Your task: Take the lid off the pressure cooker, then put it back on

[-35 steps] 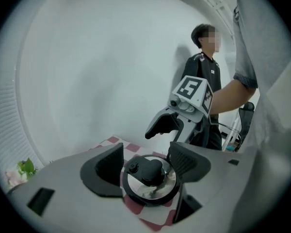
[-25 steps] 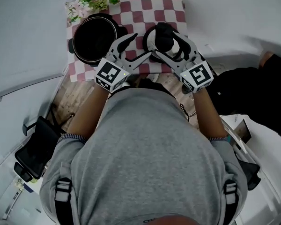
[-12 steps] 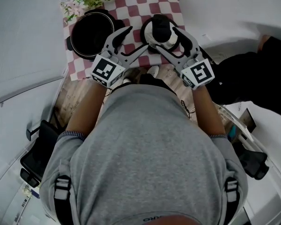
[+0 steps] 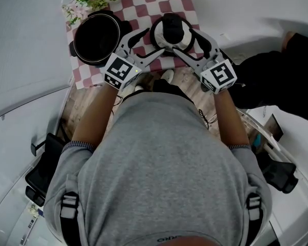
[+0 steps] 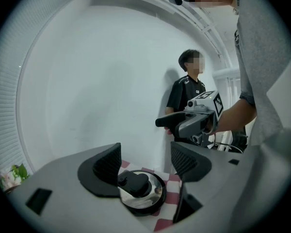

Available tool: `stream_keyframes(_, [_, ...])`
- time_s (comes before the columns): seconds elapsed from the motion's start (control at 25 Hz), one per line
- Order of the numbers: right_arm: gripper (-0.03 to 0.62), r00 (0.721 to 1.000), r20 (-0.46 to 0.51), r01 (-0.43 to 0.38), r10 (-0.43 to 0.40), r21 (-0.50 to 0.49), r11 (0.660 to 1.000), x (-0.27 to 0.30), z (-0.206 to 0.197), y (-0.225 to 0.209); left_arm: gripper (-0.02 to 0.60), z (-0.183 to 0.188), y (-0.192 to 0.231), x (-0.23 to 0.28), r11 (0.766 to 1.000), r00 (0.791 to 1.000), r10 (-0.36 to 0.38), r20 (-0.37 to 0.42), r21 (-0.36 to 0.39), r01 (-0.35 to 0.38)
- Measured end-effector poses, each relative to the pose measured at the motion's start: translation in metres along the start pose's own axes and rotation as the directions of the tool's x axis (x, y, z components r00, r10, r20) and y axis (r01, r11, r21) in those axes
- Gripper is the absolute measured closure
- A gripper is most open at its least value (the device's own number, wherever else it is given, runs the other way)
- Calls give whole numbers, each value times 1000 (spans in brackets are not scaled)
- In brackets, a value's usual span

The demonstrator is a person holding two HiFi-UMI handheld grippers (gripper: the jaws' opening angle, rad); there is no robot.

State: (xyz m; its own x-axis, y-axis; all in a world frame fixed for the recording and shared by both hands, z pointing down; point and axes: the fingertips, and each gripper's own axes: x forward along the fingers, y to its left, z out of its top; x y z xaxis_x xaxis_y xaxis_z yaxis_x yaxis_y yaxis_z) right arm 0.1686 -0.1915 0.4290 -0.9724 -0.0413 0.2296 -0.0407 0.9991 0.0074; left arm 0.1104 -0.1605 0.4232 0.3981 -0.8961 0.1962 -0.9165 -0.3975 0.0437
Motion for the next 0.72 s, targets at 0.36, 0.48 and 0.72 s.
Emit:
stream_keyframes(0.36, [237, 985, -152, -68, 78, 71, 995, 12, -38, -13, 249, -27, 1, 38, 991, 985, -103, -137, 68, 113])
stream_keyframes(0.48, [233, 972, -210, -96, 106, 61, 994, 19, -53, -17, 249, -39, 5, 51, 987, 973, -125, -196, 75, 142])
stream_keyframes(0.72, [244, 949, -292, -117, 117, 17, 993, 28, -76, -37, 249, -66, 10, 82, 971, 923, -165, -347, 106, 213])
